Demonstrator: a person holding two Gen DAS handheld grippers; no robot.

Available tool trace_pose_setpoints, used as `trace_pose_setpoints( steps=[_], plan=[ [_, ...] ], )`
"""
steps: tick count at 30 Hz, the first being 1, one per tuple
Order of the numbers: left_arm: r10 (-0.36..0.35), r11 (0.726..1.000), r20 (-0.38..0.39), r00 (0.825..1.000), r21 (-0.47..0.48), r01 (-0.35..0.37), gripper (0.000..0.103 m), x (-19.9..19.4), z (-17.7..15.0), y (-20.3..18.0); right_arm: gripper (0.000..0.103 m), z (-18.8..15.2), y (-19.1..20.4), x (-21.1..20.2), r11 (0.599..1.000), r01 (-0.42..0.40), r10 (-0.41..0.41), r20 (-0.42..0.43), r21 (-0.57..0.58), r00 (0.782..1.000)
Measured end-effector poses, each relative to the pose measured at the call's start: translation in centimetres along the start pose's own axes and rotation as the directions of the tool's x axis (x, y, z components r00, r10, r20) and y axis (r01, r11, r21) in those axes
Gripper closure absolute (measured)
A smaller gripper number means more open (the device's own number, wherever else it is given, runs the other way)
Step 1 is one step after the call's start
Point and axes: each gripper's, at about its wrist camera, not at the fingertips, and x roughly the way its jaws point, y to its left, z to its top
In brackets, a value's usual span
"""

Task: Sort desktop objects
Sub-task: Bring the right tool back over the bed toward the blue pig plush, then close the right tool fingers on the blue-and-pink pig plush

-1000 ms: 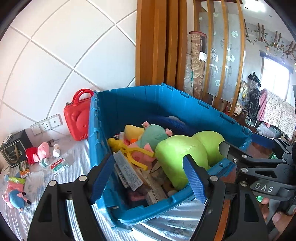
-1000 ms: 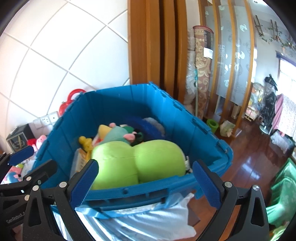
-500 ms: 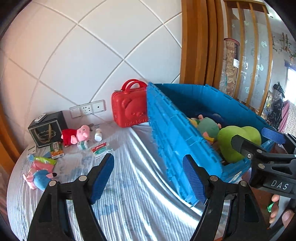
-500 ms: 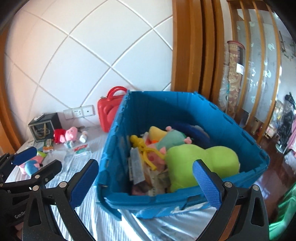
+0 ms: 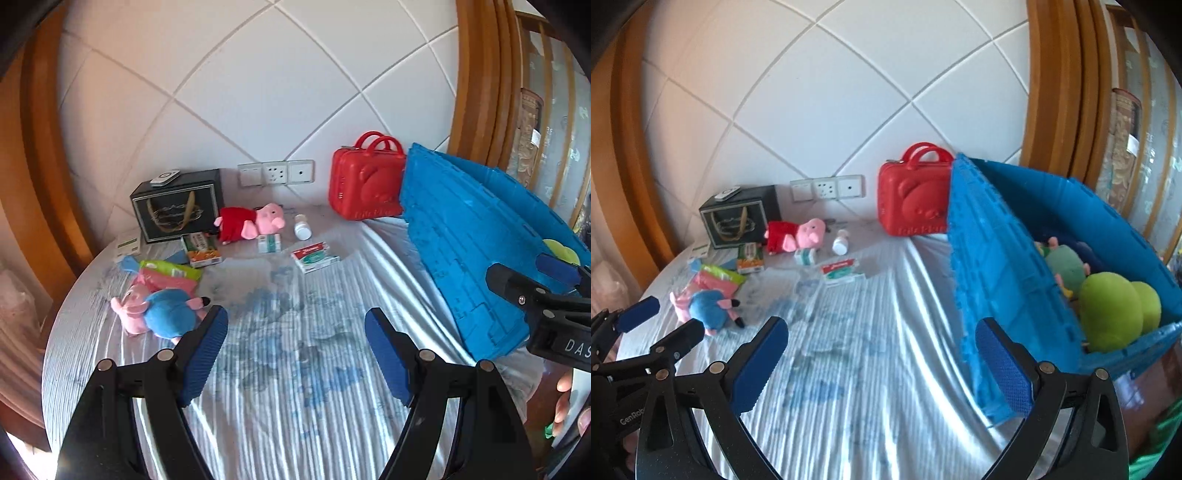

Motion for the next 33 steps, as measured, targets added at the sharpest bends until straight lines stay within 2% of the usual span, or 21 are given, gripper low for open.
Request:
trace_pose_setpoints(
  steps=[9, 18, 23, 28, 33],
  plan=[
    [0.105, 0.993, -0.064, 0.992, -0.049, -0.108, 0.027, 1.9, -1.7, 11.3, 0.0, -0.4, 9.4, 4.6, 0.994, -0.1, 0.096, -0.094, -0.037, 0.991],
    [0.148, 0.986, -0.131, 0.98, -0.054, -0.156, 0.027, 5.6, -2.6, 19.9, 0.0, -0.9, 16.7, 9.6, 0.985, -0.172, 0.167, -0.165, -0.016, 0.972],
    [0.144, 0.989, -0.164, 0.976, -0.011, -0.148, 0.027, 8.9, -3.6, 23.4, 0.0, -1.3, 20.8, 13.4, 0.977, -0.214, 0.208, -0.223, -0.003, 0.952],
    [0.122, 0.993, -0.204, 0.971, 0.027, -0.119, 0.027, 12.8, -4.6, 27.1, 0.0, -2.0, 24.8, 17.9, 0.97, -0.244, 0.237, -0.305, 0.018, 0.922],
    [0.069, 0.996, -0.258, 0.964, 0.065, -0.054, 0.027, 17.3, -5.4, 30.1, 0.0, -2.8, 27.9, 22.2, 0.968, -0.247, 0.245, -0.37, 0.042, 0.896]
  ],
)
